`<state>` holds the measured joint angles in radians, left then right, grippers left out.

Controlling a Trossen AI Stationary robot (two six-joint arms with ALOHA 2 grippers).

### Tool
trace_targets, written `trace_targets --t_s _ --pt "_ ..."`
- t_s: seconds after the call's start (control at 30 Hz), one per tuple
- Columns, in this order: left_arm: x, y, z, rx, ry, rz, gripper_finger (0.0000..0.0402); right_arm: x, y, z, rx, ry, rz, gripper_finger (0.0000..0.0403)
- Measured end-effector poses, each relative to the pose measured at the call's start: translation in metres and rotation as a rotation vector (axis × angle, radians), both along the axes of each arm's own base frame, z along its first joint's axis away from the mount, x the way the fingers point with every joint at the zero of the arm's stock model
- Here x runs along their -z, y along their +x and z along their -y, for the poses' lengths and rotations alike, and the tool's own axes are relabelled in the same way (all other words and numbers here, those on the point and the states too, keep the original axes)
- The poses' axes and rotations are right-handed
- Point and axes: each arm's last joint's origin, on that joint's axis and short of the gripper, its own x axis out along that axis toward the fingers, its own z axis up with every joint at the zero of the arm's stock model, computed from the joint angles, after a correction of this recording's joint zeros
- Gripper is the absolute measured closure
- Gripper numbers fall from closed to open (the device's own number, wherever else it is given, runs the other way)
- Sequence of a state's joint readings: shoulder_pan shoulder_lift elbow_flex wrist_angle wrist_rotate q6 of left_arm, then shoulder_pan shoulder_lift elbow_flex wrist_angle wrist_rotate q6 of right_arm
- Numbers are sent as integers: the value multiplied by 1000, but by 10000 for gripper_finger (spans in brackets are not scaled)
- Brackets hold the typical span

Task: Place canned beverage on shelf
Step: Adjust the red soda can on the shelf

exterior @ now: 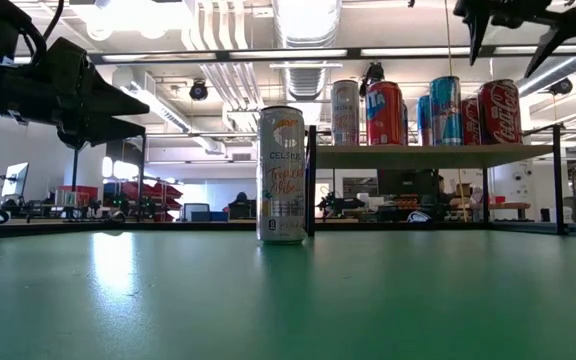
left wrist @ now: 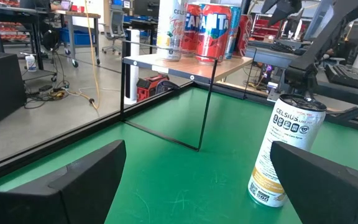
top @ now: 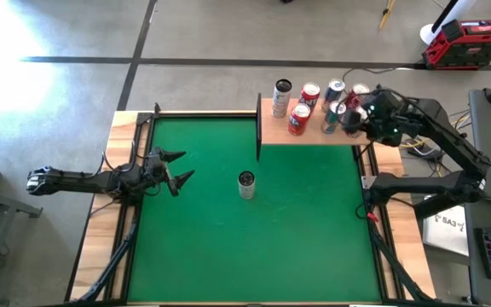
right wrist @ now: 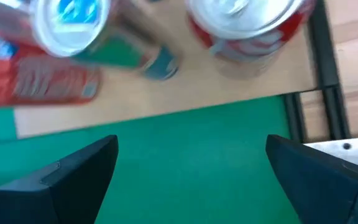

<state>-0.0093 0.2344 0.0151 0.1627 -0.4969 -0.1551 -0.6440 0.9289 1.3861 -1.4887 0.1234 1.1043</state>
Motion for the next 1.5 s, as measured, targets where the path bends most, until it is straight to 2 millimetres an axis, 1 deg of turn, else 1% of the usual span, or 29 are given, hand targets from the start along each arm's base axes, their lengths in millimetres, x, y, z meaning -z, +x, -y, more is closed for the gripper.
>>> trace_targets --t_s 0.17,0.3,0.43,0.67,0.83,0.93,1.0,1.13,1.33,1.5 --pt "0 0 0 0 0 0 17 -1 17 -9 -104 -19 38 3" --pt "0 0 0 0 0 0 17 0 39 -15 -198 -57 63 3" --pt "0 0 0 0 0 0 17 5 63 -22 -264 -127 30 3" --pt "0 0 0 0 0 0 17 9 98 -35 -319 -219 -53 3" --pt "0 0 0 0 0 0 17 9 118 -36 -318 -268 -98 3" --pt "0 0 0 0 0 0 17 8 129 -33 -276 -280 -102 3" --pt "0 0 0 0 0 0 17 10 137 -31 -211 -281 -96 3" --pt "0 0 0 0 0 0 17 17 154 -28 -98 -285 -92 3" --pt "0 0 0 0 0 0 17 28 180 -21 40 -353 -112 3" --pt "0 0 0 0 0 0 17 36 196 -13 212 -372 -87 3"
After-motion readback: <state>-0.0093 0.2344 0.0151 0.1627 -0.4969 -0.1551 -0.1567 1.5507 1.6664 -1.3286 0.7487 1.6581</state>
